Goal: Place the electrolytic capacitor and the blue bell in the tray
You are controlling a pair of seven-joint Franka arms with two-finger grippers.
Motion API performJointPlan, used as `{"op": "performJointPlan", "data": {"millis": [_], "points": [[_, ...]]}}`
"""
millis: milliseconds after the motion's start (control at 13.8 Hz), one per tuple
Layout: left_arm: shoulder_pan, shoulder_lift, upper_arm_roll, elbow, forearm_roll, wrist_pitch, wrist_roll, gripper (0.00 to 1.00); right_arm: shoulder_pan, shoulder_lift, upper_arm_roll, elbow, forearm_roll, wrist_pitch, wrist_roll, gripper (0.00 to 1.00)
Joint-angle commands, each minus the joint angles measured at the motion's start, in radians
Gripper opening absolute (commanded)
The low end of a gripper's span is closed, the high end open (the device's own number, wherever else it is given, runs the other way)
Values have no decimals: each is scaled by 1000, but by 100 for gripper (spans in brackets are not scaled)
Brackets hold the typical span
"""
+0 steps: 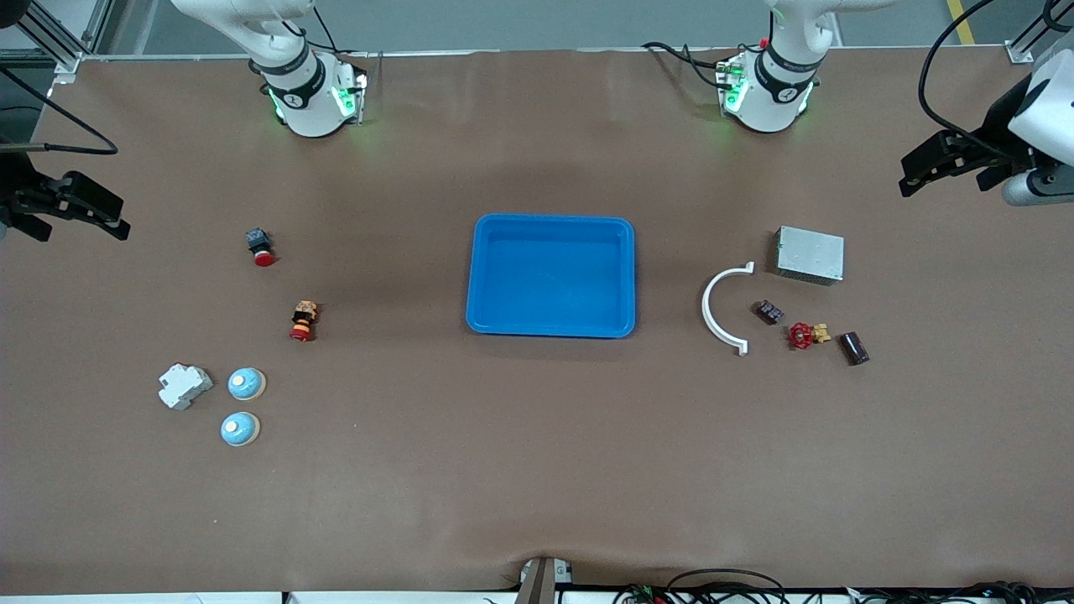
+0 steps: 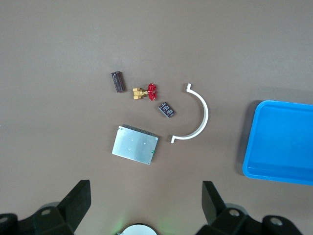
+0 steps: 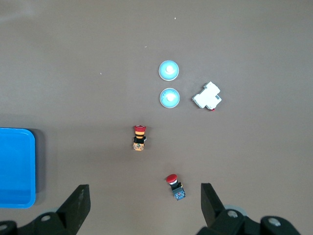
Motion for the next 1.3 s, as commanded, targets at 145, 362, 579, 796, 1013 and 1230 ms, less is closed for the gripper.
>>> {"op": "performJointPlan", "data": {"millis": [145, 362, 579, 796, 1013, 1230], "points": [[7, 4, -3, 45, -4, -40, 7, 100, -23, -31, 20, -30, -14, 10, 12, 100], [10, 6, 0, 49, -4, -43, 5, 100, -23, -29, 20, -30, -14, 13, 12, 100], [10, 6, 0, 51, -4, -43, 5, 100, -23, -29, 20, -32, -14, 13, 12, 100], [8, 4, 3, 42, -6, -45, 2, 100, -23, -28, 20, -30, -14, 12, 12, 100], [10, -5, 3, 5, -6, -60, -13, 100, -25, -24, 19, -30, -14, 13, 1, 100], [10, 0, 4, -44, 9, -17, -22, 100, -28, -24, 16, -47, -21, 51, -2, 100]]}}
